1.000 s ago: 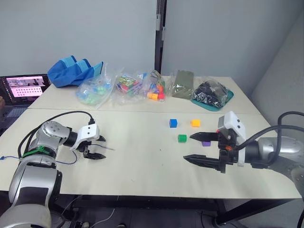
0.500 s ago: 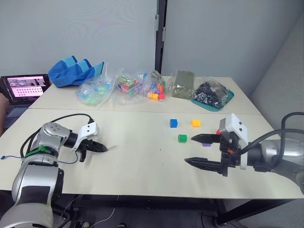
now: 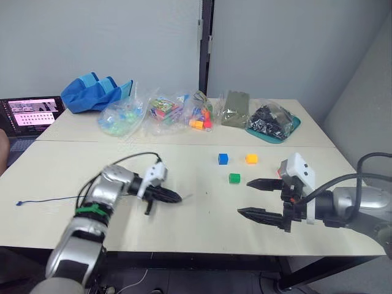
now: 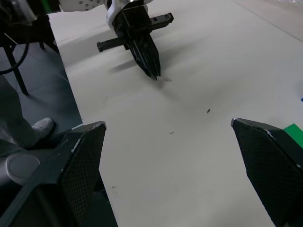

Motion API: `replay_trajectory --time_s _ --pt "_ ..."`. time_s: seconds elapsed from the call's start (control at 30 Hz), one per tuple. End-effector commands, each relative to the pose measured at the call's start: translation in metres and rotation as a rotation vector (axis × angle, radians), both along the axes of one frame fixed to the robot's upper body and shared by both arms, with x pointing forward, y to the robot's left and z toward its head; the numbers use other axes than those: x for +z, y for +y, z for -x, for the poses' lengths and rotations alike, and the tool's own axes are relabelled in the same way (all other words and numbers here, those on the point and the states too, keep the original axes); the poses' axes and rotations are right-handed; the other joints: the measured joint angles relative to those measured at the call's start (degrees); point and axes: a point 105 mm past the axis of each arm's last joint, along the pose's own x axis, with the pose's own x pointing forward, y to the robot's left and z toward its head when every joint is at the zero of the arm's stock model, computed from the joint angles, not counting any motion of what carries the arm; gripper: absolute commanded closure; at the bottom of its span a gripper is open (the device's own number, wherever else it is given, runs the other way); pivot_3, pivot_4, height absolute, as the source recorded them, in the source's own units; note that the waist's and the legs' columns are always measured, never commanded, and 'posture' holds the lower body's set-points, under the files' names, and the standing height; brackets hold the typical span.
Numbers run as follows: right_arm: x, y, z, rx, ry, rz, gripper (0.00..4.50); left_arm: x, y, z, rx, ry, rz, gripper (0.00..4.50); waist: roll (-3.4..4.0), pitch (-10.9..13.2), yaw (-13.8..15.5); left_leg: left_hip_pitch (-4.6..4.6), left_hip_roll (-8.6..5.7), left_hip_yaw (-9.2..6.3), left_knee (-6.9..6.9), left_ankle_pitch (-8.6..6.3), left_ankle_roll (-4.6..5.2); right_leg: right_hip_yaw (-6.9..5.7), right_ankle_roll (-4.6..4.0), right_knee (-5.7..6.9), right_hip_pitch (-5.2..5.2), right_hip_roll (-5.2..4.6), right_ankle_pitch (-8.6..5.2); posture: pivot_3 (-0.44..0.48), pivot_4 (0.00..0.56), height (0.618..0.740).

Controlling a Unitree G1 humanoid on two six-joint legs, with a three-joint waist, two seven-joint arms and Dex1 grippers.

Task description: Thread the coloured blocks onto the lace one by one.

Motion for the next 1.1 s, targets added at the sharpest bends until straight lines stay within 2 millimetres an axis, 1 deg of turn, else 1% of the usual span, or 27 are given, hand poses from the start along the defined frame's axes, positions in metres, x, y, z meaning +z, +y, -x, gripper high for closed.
replay_trajectory --time_s 0.03,0.07,0.13,0.17,0.27,0.3,0.33,0.43,0.53,0.67,0.73,0.77,0.83,0.93,1.1 --pt "0.002 0.002 0.002 0.006 -0.046 0.026 0.0 0.005 -0.006 -0.002 0.019 -0.05 -0.019 4.49 0.0 0.0 0.0 0.0 0.0 0.0 0.01 0.0 0.0 0.0 0.0 0.0 0.0 0.0 0.0 0.0 0.15 0.74" --pt "0.002 0.002 0.002 0.004 -0.048 0.027 0.0 0.001 -0.005 -0.001 0.022 -0.046 -0.037 4.49 0.0 0.0 0.0 0.0 0.0 0.0 0.01 0.0 0.0 0.0 0.0 0.0 0.0 0.0 0.0 0.0 0.15 0.74" --pt "0.002 0.002 0.001 0.002 -0.052 0.026 0.0 -0.004 -0.002 -0.001 0.025 -0.048 -0.069 3.83 0.0 0.0 0.0 0.0 0.0 0.0 0.01 -0.01 0.01 0.01 0.0 -0.01 0.0 0.0 0.0 0.0 0.15 0.74" --pt "0.003 0.002 0.001 0.001 -0.054 0.025 0.0 -0.005 0.0 -0.001 0.028 -0.056 -0.078 3.61 0.0 0.0 0.0 0.0 0.0 0.0 0.01 -0.01 0.01 0.01 0.0 -0.01 0.0 0.0 0.0 0.0 0.15 0.74" --pt "0.003 0.001 0.0 -0.002 -0.056 0.024 0.0 -0.005 0.006 -0.007 0.048 -0.112 -0.101 2.58 0.0 0.0 0.0 0.0 0.0 0.0 0.0 -0.01 0.01 0.0 0.0 -0.03 0.0 0.0 0.0 0.0 0.15 0.74" --pt "0.003 0.001 0.0 -0.002 -0.055 0.024 0.0 -0.006 0.007 -0.007 0.048 -0.125 -0.099 2.3 0.0 0.0 0.0 0.0 0.0 0.0 0.01 -0.01 0.01 0.0 0.0 -0.03 0.0 0.0 0.0 0.0 0.15 0.74" --pt "0.002 0.002 0.0 0.001 -0.053 0.023 0.0 -0.006 0.008 -0.008 0.058 -0.124 -0.051 1.95 0.0 0.0 0.0 0.0 0.0 0.0 0.01 -0.01 0.01 0.0 0.0 -0.02 0.0 0.0 0.0 0.0 0.15 0.74" --pt "0.001 0.003 -0.001 0.004 -0.051 0.021 0.0 -0.008 0.006 -0.004 0.035 -0.163 0.048 1.95 0.01 0.0 0.0 0.01 0.0 0.0 0.01 -0.01 0.02 0.0 0.0 -0.03 0.0 0.0 0.0 0.0 0.15 0.74" --pt "0.001 0.003 -0.001 0.004 -0.052 0.022 0.0 -0.011 0.002 0.0 0.009 -0.151 0.082 1.95 0.0 0.0 0.0 0.0 0.0 0.0 0.01 -0.01 0.02 0.01 0.0 -0.04 0.0 0.0 0.0 0.0 0.15 0.74" --pt "0.002 0.004 -0.002 0.006 -0.056 0.01 0.0 -0.031 0.0 0.0 -0.011 -0.189 -0.004 1.95 -0.01 0.0 0.3 -0.01 -0.01 0.0 0.02 -0.01 0.02 0.0 0.0 -0.07 0.02 0.0 0.0 0.0 0.15 0.74" --pt "0.003 0.005 -0.003 0.006 -0.059 0.004 0.0 -0.032 -0.003 0.001 -0.027 -0.164 0.009 2.5 0.03 -0.1 0.4 0.01 -0.01 0.0 0.03 -0.01 0.02 0.0 0.0 -0.08 0.07 -0.01 0.0 0.0 0.15 0.74" --pt "0.003 0.005 -0.003 0.007 -0.06 0.005 0.0 -0.032 -0.004 0.002 -0.038 -0.151 0.016 2.88 0.06 -0.1 0.5 0.03 -0.02 0.0 0.05 -0.01 0.02 0.0 0.01 -0.08 0.1 -0.01 0.0 0.0 0.15 0.74" --pt "0.003 0.005 -0.004 0.007 -0.062 0.004 0.0 -0.033 -0.003 0.003 -0.05 -0.145 0.011 3.44 0.06 -0.2 0.7 0.04 -0.02 -0.01 0.07 -0.01 0.02 0.0 0.01 -0.07 0.11 -0.01 0.01 0.0 0.15 0.74" --pt "0.004 0.005 -0.004 0.006 -0.063 0.006 0.0 -0.034 -0.003 0.002 -0.048 -0.142 0.021 4.44 0.05 -0.2 0.6 0.04 -0.02 -0.02 0.08 -0.01 0.02 0.0 0.01 -0.07 0.12 -0.01 0.01 0.0 0.15 0.74" --pt "0.003 0.004 -0.004 0.003 -0.062 0.008 0.0 -0.035 -0.008 0.003 -0.049 -0.134 0.054 4.48 0.06 -0.2 0.6 0.04 -0.02 -0.03 0.07 -0.01 0.02 -0.01 0.01 -0.07 0.12 -0.01 0.01 0.0 0.15 0.74"
